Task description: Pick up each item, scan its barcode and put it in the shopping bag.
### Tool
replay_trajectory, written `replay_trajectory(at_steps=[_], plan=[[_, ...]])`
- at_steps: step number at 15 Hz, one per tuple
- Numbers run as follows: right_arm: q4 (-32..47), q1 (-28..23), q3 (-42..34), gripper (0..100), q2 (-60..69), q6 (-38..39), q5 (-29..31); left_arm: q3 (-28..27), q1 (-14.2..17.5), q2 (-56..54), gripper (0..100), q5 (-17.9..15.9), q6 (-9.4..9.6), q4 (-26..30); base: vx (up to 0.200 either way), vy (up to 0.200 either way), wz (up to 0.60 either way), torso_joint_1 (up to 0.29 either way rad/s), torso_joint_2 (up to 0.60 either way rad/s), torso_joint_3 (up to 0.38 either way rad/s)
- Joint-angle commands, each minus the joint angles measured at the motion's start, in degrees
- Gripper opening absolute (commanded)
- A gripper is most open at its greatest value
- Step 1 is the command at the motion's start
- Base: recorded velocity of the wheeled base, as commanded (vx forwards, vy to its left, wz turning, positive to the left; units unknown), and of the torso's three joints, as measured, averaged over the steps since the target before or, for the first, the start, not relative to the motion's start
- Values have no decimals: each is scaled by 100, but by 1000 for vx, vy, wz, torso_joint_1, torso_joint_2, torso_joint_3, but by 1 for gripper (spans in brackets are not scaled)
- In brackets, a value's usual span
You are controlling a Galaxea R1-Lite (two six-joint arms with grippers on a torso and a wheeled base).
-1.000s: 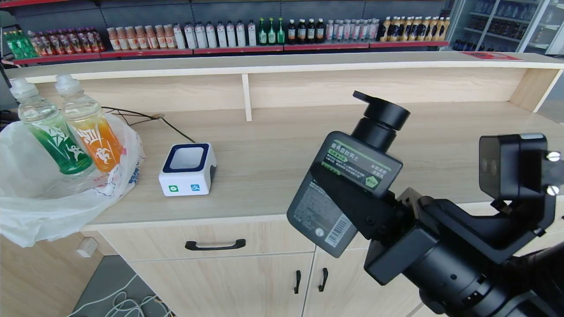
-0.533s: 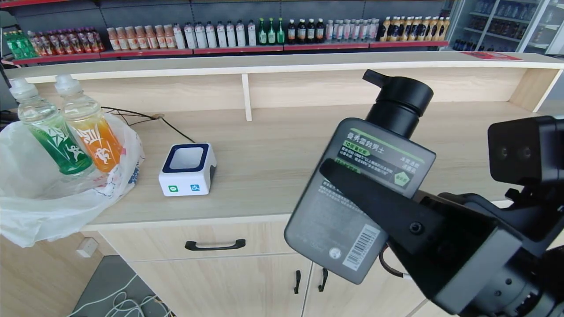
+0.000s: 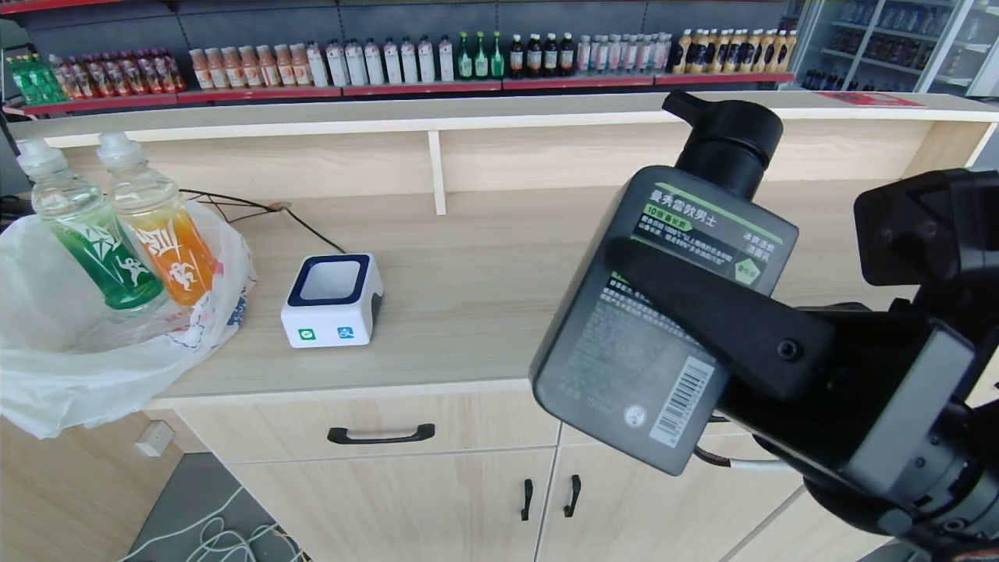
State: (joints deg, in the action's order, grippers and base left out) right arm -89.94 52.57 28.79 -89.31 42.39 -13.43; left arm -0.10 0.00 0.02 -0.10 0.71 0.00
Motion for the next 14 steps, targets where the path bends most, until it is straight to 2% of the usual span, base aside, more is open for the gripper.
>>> replay_trajectory(at_steps=[1,3,14], plan=[[-6,-27,249,0,-271,-20,-1,1,0,-2,100,1,0,9,0,0,0,0,0,0],[-6,-27,557,0,-377,86,-45,1,0,-2,100,1,0,0,0,0,0,0,0,0],[-6,237,680,0,-421,15,-230,1,0,-2,100,1,0,0,0,0,0,0,0,0]])
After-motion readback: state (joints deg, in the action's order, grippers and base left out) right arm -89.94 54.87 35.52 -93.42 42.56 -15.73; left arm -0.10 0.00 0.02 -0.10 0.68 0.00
